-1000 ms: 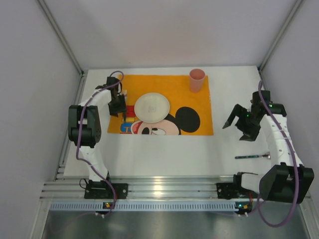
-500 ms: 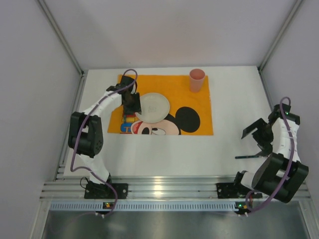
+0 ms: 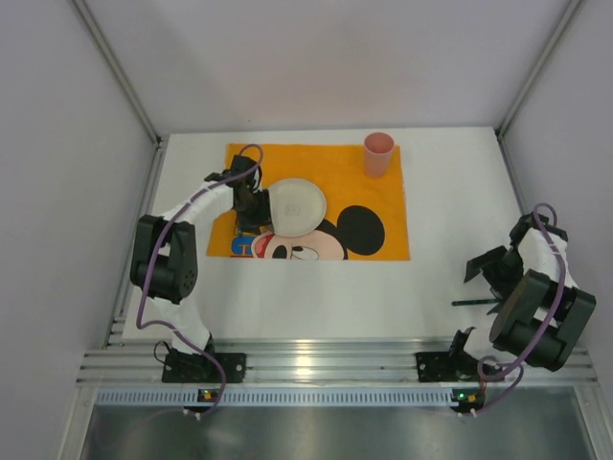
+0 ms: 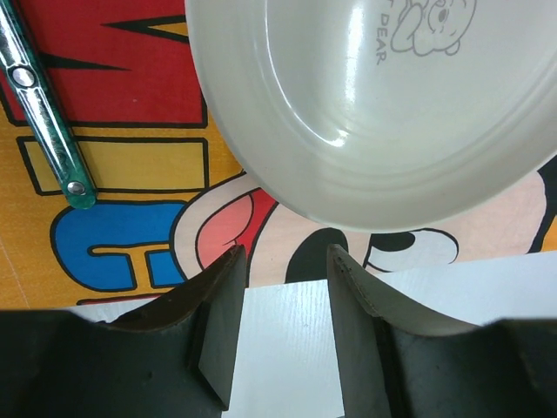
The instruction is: Set the dinner table for one person
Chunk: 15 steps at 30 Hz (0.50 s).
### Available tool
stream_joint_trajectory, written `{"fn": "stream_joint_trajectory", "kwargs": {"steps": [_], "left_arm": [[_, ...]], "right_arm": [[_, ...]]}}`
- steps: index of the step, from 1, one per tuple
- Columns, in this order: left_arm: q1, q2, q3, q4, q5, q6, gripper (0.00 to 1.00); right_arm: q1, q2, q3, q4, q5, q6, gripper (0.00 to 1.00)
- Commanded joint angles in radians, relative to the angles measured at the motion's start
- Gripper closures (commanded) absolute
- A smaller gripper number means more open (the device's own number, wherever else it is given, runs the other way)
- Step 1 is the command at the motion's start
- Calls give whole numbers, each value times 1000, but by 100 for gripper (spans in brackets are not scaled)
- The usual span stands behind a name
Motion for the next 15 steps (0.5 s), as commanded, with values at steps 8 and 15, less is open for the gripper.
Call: {"fn": "stream_joint_trajectory", "kwargs": {"steps": [8,15], "left_arm": [[46,-48,-8,33,35,2,53],[46,-62,-19,33,22,7,53]], "right_arm": [[-8,117,-82,163,71,76,10],[-5,221,-90,255,97,33,47]]}}
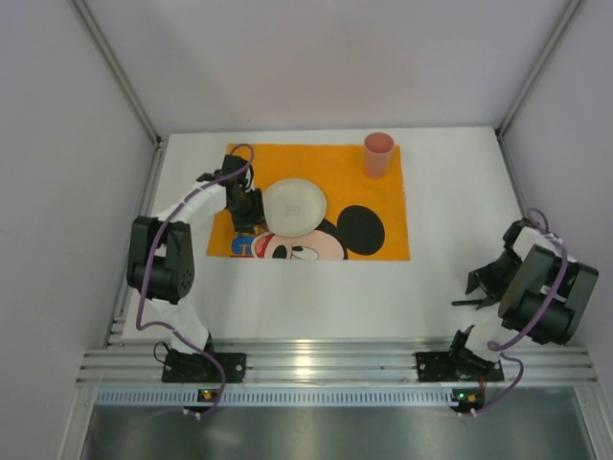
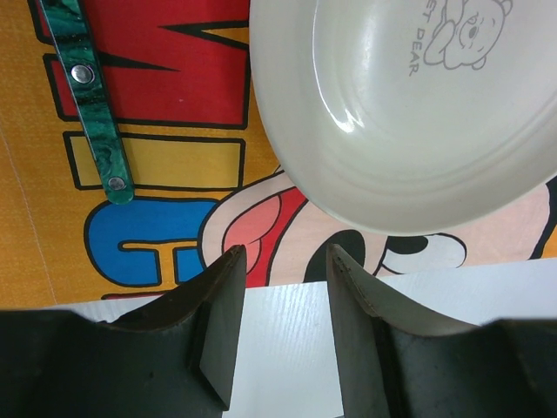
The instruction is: Set the dinner table for one person
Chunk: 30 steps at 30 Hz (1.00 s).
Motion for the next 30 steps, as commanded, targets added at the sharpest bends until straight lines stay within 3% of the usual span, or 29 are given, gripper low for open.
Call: {"fn": "stream_joint_trajectory", "kwargs": {"steps": [1,2,3,5,6,11,17,24,30], "left_arm": [[-2,-53,-5,30,-1,6,53],[-2,-57,-4,30,-4,6,53],[-2,-56,-4,28,-5,8,53],[-2,-57,-4,23,-8,6,53],[-2,-59,-4,23,-9,6,53],[-2,-47,7,13,-12,2,53],[-3,-45,32,-1,-10,-6,53],[-11,-62,68,-13,-28,-21,53],[-20,-148,65,-13,-97,-38,52]], "right_arm": [[-5,63,-17,113,59,-14,55],[-3,68,-20,119,58,-19,62],[1,74,-24,126,58,-28,76],[4,77,-27,136,62,-37,88],[6,77,-24,136,64,-48,99],[15,74,38,107,44,-74,100],[190,52,323,-23,104,-89,100],[715,193,929,-198,271,-147,100],[1003,354,1160,-175,267,-267,100]]}}
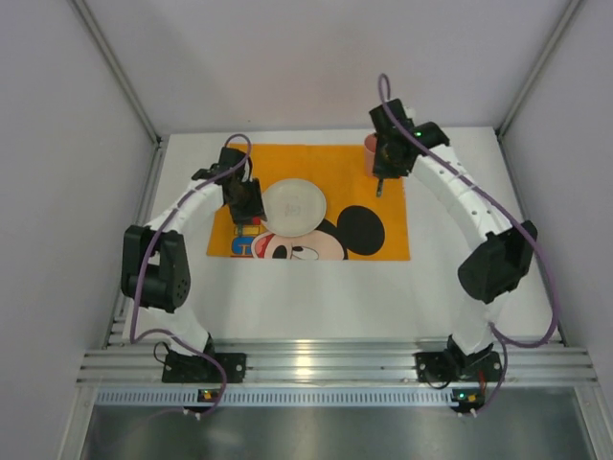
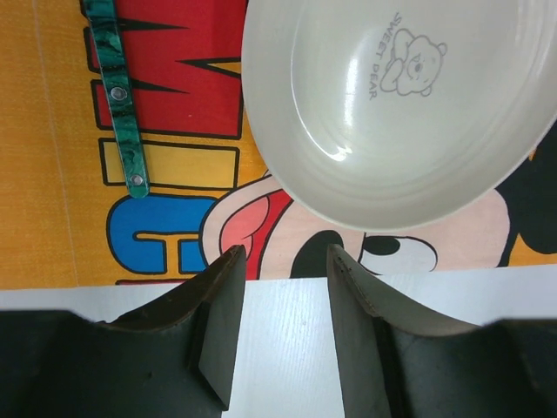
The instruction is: Set the dinner table for one person
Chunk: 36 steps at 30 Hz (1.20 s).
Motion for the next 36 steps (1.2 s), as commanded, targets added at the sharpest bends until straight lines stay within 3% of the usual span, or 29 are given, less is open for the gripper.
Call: {"fn": "stream_joint_trajectory", "kwargs": {"steps": [1,6,14,22,25,26,36], "left_arm": [[-7,-116,22,0,-55,-22,52],[-9,-181,-7,-28,-93,-40,52],[-9,-325,-92,-71,-179,-68,52],[-9,-443,-153,-109,-245,-91,51],[-9,-463,-156,-117,-273,-96,51],[-9,-468,-156,-118,-276,-99,51],[-9,-416,-51,-132,-297,-73,48]], "right_arm": [[103,90,72,-61,17,-88,100],[121,260,127,-35,-156,-97,100],[112,472,230,-9,-248,-103,100],[77,552,261,4,-308,-77,99],[72,552,250,4,-337,-66,69],[72,552,247,5,-342,-65,63],[97,412,193,5,-351,-103,39]]}}
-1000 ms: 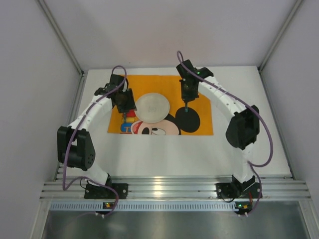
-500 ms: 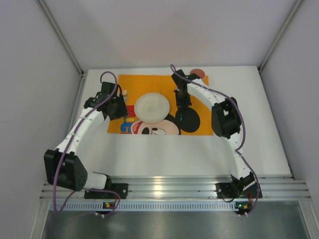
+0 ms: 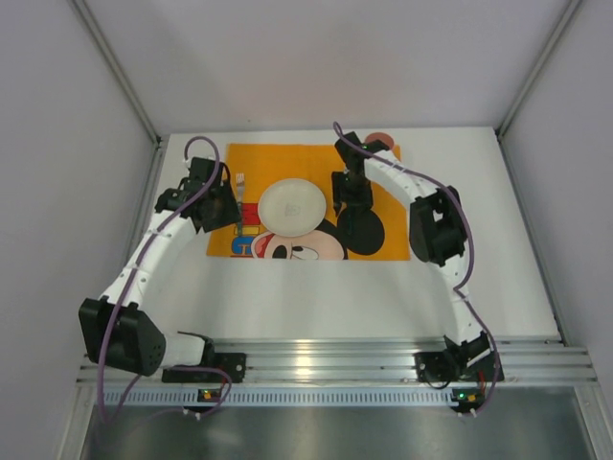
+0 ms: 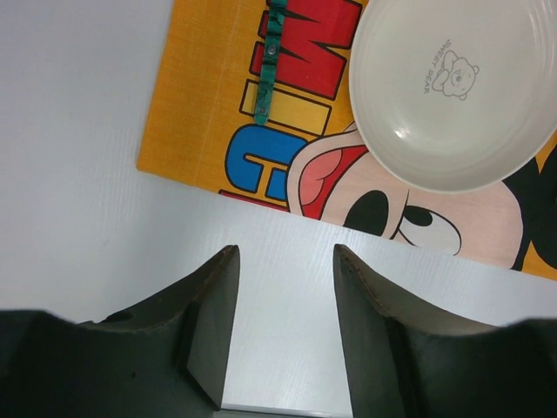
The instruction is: Set the dinner table for one person
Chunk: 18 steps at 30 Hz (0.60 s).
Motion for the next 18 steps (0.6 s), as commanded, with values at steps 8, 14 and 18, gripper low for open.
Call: {"fn": "stream_joint_trajectory", "kwargs": {"steps": [8,14,18], "left_arm": [[-16,68,335,-24,-249,39,17],[-30,-145,-175,752,-346,327,1],[-18,-224,-639,1236,-383,501,1]], "right_arm": [[51,-542,-209,108,5,-164,37],[71,-1002,-548,375,125,-230,0],[71,-1284,-905,612,134,-276,0]]}}
